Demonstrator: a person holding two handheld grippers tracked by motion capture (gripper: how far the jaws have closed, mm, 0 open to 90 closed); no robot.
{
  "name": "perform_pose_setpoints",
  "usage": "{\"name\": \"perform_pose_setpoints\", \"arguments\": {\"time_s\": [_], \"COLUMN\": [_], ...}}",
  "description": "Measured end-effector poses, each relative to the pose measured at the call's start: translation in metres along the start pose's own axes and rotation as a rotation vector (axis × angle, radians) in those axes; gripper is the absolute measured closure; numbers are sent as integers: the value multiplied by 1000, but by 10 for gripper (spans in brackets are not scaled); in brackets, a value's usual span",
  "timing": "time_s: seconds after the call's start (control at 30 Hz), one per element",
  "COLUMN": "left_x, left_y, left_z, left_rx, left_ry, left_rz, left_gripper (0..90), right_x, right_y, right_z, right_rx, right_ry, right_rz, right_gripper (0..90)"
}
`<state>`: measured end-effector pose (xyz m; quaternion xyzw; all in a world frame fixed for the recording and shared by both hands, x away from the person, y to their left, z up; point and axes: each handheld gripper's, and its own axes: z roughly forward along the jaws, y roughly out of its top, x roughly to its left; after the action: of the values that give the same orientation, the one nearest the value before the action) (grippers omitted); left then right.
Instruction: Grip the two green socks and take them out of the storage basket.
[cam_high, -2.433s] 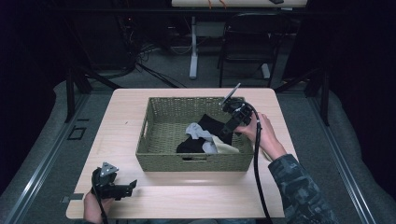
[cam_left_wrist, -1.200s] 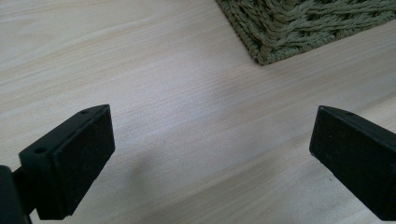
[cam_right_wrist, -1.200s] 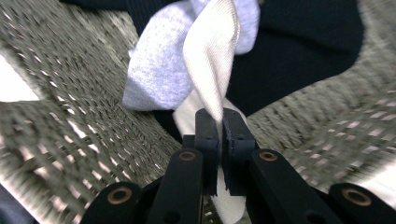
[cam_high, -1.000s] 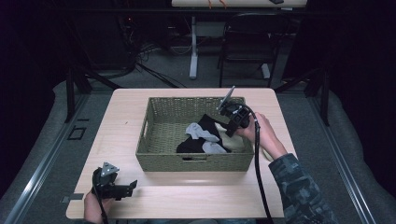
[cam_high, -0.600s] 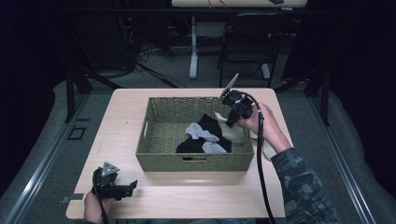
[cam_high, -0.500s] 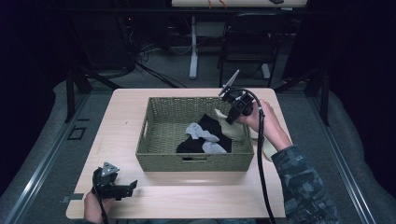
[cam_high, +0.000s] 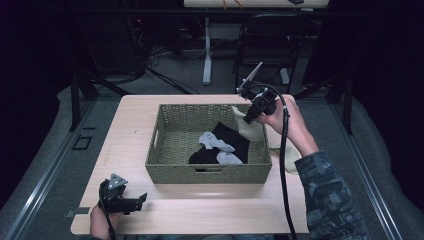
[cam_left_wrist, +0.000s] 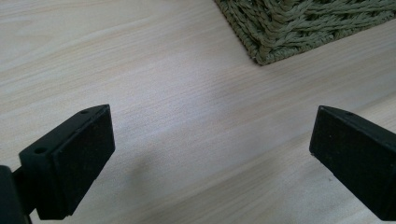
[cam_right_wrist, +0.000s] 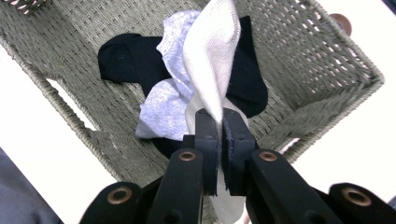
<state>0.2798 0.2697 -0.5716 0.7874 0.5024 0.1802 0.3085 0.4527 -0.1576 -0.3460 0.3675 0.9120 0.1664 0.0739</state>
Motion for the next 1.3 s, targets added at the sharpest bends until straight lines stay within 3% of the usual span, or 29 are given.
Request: {"name": "perform_pose_setpoints", "arguments": {"time_s": [0.4,0.8,1.3], "left_x": [0,0,0], "left_y": [0,0,0], "left_z": [0,0,0], "left_rx": [-4,-3,-4], "left_ry": [1,4,6], "left_rz": [1,1,-3], "left_gripper": [0,0,0], "right_x": [-11,-35,-61], "right_y": [-14,-44,-78], "right_z": [-21,-43,-51], "right_rx": [-20,-41,-38], "right_ry": [-29,-55,-90], "right_rz": [29,92,162], "right_gripper": [865,865,866]}}
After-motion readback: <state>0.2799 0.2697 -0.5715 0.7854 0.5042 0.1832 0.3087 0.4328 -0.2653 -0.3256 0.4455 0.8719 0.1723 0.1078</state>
